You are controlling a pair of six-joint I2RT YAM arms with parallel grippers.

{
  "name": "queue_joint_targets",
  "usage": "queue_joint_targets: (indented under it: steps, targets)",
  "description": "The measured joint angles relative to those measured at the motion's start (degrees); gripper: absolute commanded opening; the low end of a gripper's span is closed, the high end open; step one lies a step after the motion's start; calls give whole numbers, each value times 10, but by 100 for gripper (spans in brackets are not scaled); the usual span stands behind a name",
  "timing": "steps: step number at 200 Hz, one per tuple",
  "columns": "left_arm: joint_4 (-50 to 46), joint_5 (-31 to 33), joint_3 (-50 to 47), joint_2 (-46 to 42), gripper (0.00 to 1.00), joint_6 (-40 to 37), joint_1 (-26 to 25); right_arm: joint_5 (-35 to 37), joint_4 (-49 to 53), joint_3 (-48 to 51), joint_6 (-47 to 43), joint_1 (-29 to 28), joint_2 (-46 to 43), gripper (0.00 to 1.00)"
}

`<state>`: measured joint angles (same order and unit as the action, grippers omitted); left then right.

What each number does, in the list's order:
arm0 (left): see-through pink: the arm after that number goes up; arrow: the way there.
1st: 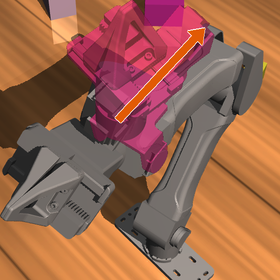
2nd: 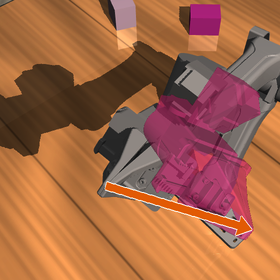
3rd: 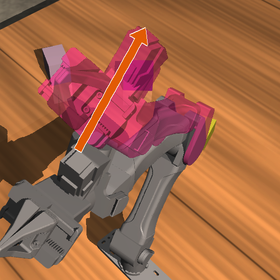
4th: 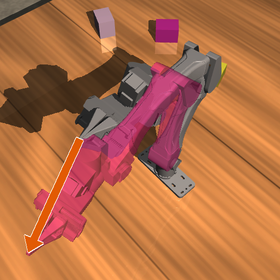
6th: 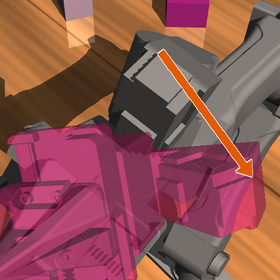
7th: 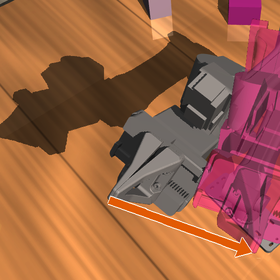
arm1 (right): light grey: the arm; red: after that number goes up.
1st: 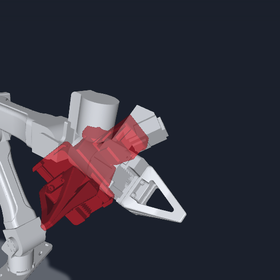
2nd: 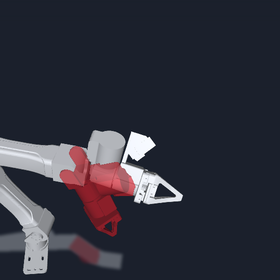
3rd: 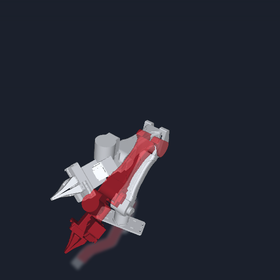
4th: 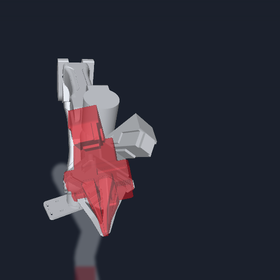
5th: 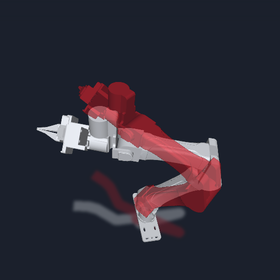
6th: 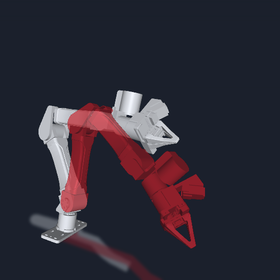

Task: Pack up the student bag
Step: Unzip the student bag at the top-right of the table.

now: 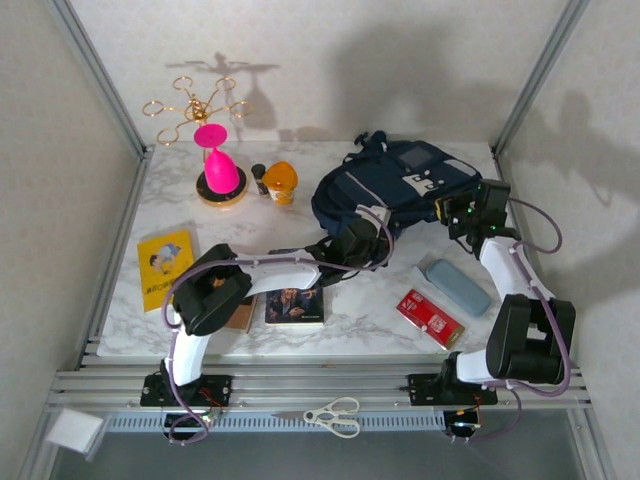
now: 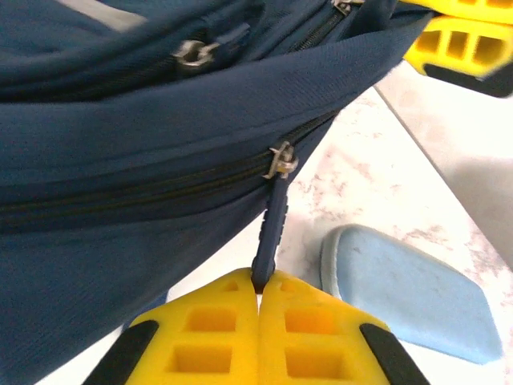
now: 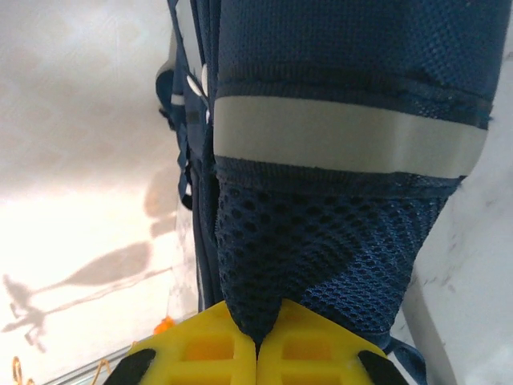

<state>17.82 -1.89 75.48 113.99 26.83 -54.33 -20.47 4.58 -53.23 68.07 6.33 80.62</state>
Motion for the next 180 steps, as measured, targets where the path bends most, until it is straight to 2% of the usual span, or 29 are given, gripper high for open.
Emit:
queue_joint_targets:
  steps: [53,66,112,127,139,143,180]
  targets:
    - [-29,-34,-7,-13,0,31,4,-8,17,-64,-66,24,83,0]
    - [-35,-44,8,-5,0,33,5,-8,19,-66,-81,22,85,4]
    - [-29,-74,51,28,0,32,3,-24,19,-56,-101,20,78,0]
    - [-39,-71,62,35,9,32,-2,-28,19,-49,-98,19,71,0]
    - [-57,-58,84,45,30,37,-7,-30,20,-47,-94,18,64,0]
    - [-62,-53,92,49,34,38,-8,-30,20,-47,-93,18,61,0]
    - [-141,12,144,62,44,94,-24,-38,19,-48,-78,16,52,0]
